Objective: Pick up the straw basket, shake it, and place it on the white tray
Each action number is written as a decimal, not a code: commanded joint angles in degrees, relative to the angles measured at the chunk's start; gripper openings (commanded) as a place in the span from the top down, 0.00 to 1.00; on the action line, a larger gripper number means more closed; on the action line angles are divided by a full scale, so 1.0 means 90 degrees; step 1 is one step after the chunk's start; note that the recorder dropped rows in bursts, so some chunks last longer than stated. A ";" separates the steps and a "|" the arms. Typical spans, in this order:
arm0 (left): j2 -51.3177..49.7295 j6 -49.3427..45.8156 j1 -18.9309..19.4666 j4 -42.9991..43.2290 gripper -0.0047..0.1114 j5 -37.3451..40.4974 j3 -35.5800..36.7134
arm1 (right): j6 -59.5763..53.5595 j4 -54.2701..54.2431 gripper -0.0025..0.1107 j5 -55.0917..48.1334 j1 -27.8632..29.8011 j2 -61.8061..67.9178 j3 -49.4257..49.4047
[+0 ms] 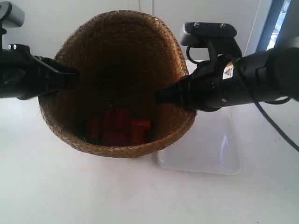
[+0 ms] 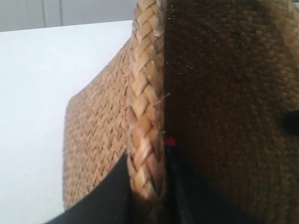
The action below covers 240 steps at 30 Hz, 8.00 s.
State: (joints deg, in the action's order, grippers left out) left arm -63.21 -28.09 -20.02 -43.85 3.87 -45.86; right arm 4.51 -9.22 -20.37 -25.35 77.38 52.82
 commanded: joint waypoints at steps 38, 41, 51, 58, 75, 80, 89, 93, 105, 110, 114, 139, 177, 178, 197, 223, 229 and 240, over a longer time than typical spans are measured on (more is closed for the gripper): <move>0.1344 0.0669 0.0673 0.0551 0.96 0.1083 0.0109 | 0.0953 0.0976 0.98 0.0082 -0.0920 -0.0567 0.0206; 0.1383 0.0701 0.0673 0.0551 0.96 0.1094 0.0016 | 0.0965 0.0976 0.98 0.0038 -0.0920 -0.0579 0.0208; 0.1383 0.0716 0.0673 0.0580 0.96 0.1082 0.0016 | 0.0965 0.0976 0.98 -0.0162 -0.0920 -0.0473 0.0208; 0.1303 0.0700 0.0673 0.0736 0.96 0.1300 0.0016 | 0.0965 0.0976 0.98 -0.0173 -0.0920 -0.0281 0.0194; 0.1976 0.0025 0.0573 0.0128 0.96 0.2311 -0.1352 | 0.0440 0.0832 0.98 -0.1240 -0.1360 -0.1505 0.1470; 0.1250 0.1127 0.0851 0.1070 0.96 0.1496 -0.0171 | 0.2341 0.2032 0.98 -0.0506 -0.1098 -0.0668 0.0362; 0.1461 0.0789 0.0874 0.0945 0.96 0.1575 -0.0281 | 0.1698 0.1825 0.98 -0.0585 -0.1142 -0.0647 0.0788; 0.1436 0.0789 0.0874 0.0945 0.96 0.1594 -0.0253 | 0.1698 0.1840 0.98 -0.0508 -0.1142 -0.0525 0.0609; 0.1227 0.1625 0.0962 0.1212 0.96 0.2347 -0.0408 | 0.1889 0.1926 0.98 -0.0971 -0.1399 -0.0481 0.0873; 0.1372 0.0982 0.0957 0.0933 0.96 0.2191 -0.0558 | 0.1570 0.1690 0.98 -0.0850 -0.1557 -0.0501 0.0904; 0.1384 0.0977 0.0971 0.0928 0.96 0.2244 -0.0575 | 0.1570 0.1705 0.98 -0.0945 -0.1557 -0.0515 0.0873; 0.1384 0.2604 0.1520 0.3066 0.96 0.2324 -0.0523 | 0.3075 0.3482 0.98 -0.1286 -0.1557 -0.0107 0.0862; 0.1318 0.1405 0.1393 0.1503 0.96 0.2399 -0.0684 | 0.2738 0.3220 0.98 -0.1588 -0.1773 -0.0069 0.1294; 0.1318 0.1405 0.1393 0.1567 0.96 0.2455 -0.0684 | 0.2738 0.3220 0.98 -0.1588 -0.1773 -0.0032 0.1294; 0.1235 0.1281 0.1411 0.1360 0.96 0.2909 -0.1066 | 0.2232 0.3221 0.98 -0.1891 -0.1924 -0.0308 0.1666; -0.0152 0.0772 0.1011 -0.0746 0.96 0.2759 -0.1960 | 0.1496 0.2642 0.98 -0.2916 -0.0182 -0.0653 0.2104; -0.0597 0.0869 0.0093 -0.0746 0.96 0.1800 -0.1960 | 0.0936 0.2385 0.98 -0.3456 0.0407 -0.0653 0.2398; -0.1455 0.1355 -0.0883 -0.0800 0.96 0.0920 -0.2282 | -0.0165 0.1858 0.98 -0.4318 0.1559 -0.0125 0.2448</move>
State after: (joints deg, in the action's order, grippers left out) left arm -76.18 -16.45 -26.25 -48.52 13.04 -64.16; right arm 7.69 7.01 -56.53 -13.71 74.50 74.66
